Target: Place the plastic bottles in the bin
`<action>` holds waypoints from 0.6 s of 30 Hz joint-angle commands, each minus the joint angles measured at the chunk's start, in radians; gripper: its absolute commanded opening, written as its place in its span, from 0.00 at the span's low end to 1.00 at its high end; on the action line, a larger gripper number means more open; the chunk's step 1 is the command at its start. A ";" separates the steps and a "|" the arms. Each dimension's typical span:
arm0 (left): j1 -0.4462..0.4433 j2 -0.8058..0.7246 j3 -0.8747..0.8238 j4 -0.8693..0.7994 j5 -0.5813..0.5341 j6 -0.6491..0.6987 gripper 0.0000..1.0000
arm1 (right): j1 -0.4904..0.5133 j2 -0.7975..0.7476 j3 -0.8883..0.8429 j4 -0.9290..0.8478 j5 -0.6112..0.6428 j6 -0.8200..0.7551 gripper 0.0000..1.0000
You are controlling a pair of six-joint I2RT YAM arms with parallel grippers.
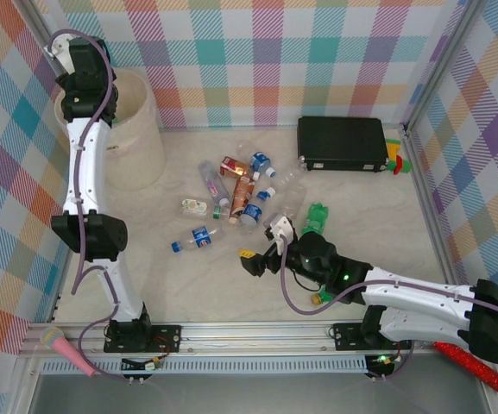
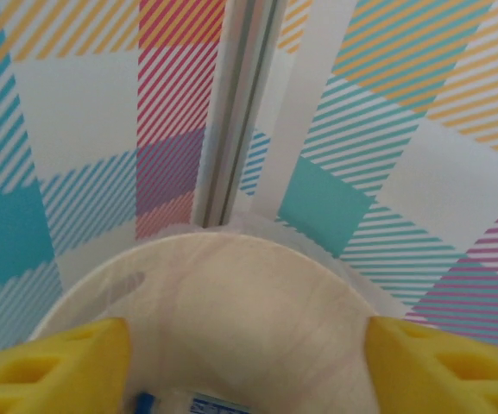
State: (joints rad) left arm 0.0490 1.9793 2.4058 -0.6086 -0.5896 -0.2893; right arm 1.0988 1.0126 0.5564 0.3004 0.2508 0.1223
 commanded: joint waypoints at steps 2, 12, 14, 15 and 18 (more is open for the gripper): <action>0.003 -0.095 -0.042 -0.016 0.027 -0.057 0.85 | -0.008 0.014 0.004 0.050 -0.021 0.023 0.99; -0.063 -0.387 -0.442 0.053 0.120 -0.187 0.96 | -0.010 0.029 0.056 -0.019 -0.050 0.047 0.99; -0.094 -0.465 -0.551 0.083 0.139 -0.191 1.00 | -0.010 0.029 0.076 -0.057 -0.052 0.064 0.99; -0.111 -0.510 -0.614 0.092 0.145 -0.200 1.00 | -0.011 0.032 0.088 -0.077 -0.053 0.069 0.99; -0.163 -0.635 -0.777 0.101 0.170 -0.220 1.00 | -0.010 0.039 0.114 -0.127 -0.064 0.091 0.99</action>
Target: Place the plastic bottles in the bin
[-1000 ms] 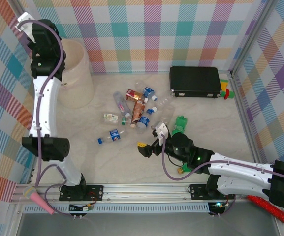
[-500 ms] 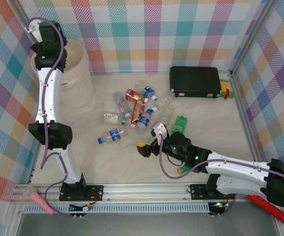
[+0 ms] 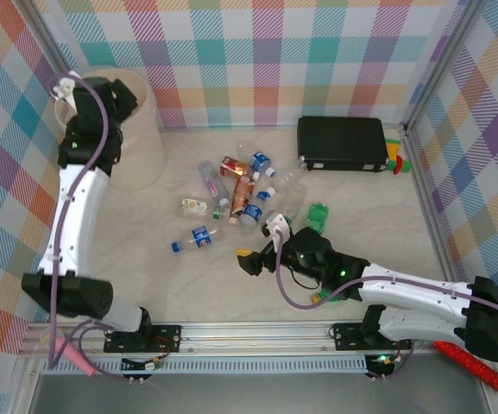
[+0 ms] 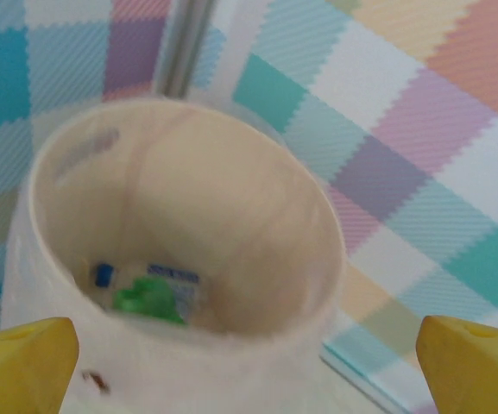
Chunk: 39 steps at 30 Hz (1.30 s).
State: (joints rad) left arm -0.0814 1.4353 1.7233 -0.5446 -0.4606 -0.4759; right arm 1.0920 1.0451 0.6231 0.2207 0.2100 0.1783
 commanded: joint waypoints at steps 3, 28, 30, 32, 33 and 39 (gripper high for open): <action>-0.101 -0.201 -0.228 0.010 0.045 -0.046 1.00 | -0.004 0.023 0.076 -0.079 -0.030 0.052 0.99; -0.314 -0.940 -0.863 -0.360 -0.036 -0.187 1.00 | -0.049 0.658 0.559 -0.265 -0.168 0.207 1.00; -0.314 -0.967 -0.876 -0.370 -0.032 -0.187 1.00 | -0.070 0.711 0.605 -0.277 -0.203 0.209 1.00; -0.314 -0.985 -0.886 -0.378 -0.028 -0.188 1.00 | -0.091 0.759 0.652 -0.290 -0.225 0.216 1.00; -0.314 -0.992 -0.887 -0.385 -0.027 -0.187 1.00 | -0.098 0.783 0.678 -0.297 -0.238 0.212 1.00; -0.314 -1.000 -0.885 -0.410 -0.024 -0.185 1.00 | -0.138 0.930 0.842 -0.357 -0.306 0.194 0.99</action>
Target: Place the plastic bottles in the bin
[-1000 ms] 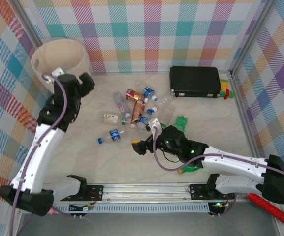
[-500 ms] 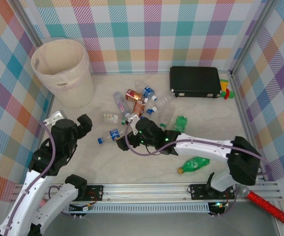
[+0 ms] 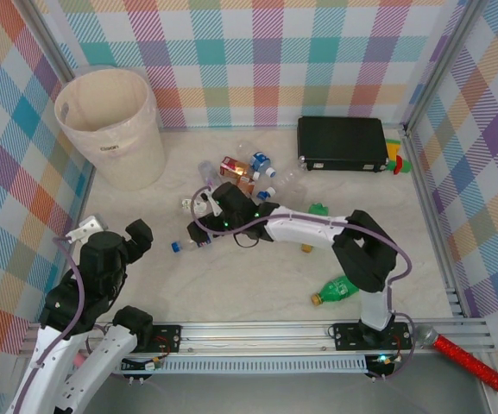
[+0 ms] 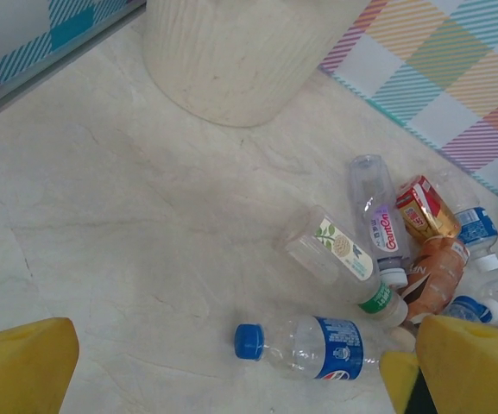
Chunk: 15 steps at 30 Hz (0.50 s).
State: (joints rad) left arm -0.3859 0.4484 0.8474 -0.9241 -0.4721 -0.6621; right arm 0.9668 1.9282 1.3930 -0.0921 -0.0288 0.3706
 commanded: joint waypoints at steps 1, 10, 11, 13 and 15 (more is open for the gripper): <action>-0.010 -0.016 -0.011 -0.032 -0.013 0.000 1.00 | -0.018 0.073 0.099 -0.052 -0.083 -0.005 0.99; -0.010 -0.018 -0.016 -0.042 0.000 -0.003 1.00 | -0.025 0.212 0.245 -0.142 -0.124 -0.071 1.00; -0.010 -0.019 -0.014 -0.044 -0.002 -0.005 1.00 | -0.025 0.212 0.243 -0.144 -0.133 -0.076 1.00; -0.010 -0.020 -0.013 -0.047 -0.003 -0.007 1.00 | -0.025 0.204 0.225 -0.145 -0.158 -0.078 1.00; -0.010 -0.020 -0.013 -0.047 -0.003 -0.012 1.00 | -0.021 0.190 0.203 -0.144 -0.181 -0.078 0.99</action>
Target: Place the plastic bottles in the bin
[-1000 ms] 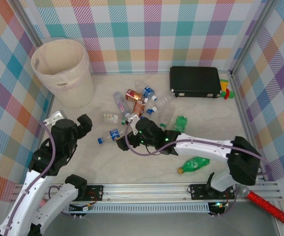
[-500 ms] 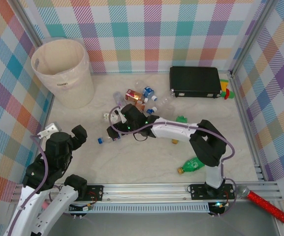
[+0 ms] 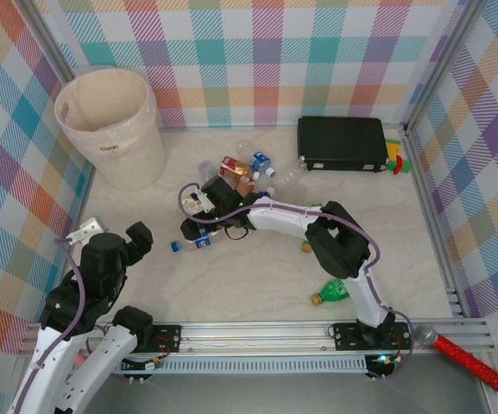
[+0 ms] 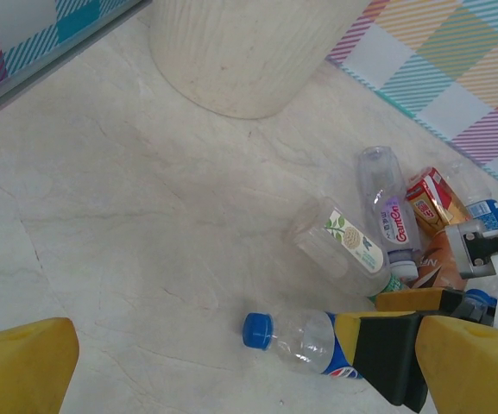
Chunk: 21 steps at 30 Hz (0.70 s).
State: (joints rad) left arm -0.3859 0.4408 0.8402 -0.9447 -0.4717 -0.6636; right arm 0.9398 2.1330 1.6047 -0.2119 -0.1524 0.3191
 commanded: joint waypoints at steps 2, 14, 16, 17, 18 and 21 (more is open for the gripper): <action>-0.010 -0.013 -0.008 -0.025 -0.002 -0.013 1.00 | 0.017 -0.037 -0.040 -0.016 -0.047 -0.033 0.99; -0.010 -0.023 -0.012 -0.037 0.001 -0.033 1.00 | 0.087 -0.097 -0.142 -0.026 -0.003 -0.120 0.94; -0.010 -0.023 -0.010 -0.039 -0.002 -0.036 1.00 | 0.098 -0.091 -0.143 -0.026 0.002 -0.129 0.91; -0.010 -0.024 -0.010 -0.041 -0.002 -0.039 1.00 | 0.100 -0.088 -0.142 -0.026 0.009 -0.131 0.90; -0.010 -0.022 -0.008 -0.044 -0.006 -0.046 1.00 | 0.103 -0.081 -0.141 -0.027 0.015 -0.131 0.90; -0.009 -0.020 -0.003 -0.056 -0.013 -0.054 1.00 | 0.108 -0.063 -0.136 -0.029 0.032 -0.135 0.88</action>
State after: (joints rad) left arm -0.3859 0.4290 0.8394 -0.9737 -0.4721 -0.6998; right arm 1.0443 2.0747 1.4715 -0.2298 -0.1425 0.2119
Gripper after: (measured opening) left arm 0.997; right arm 0.887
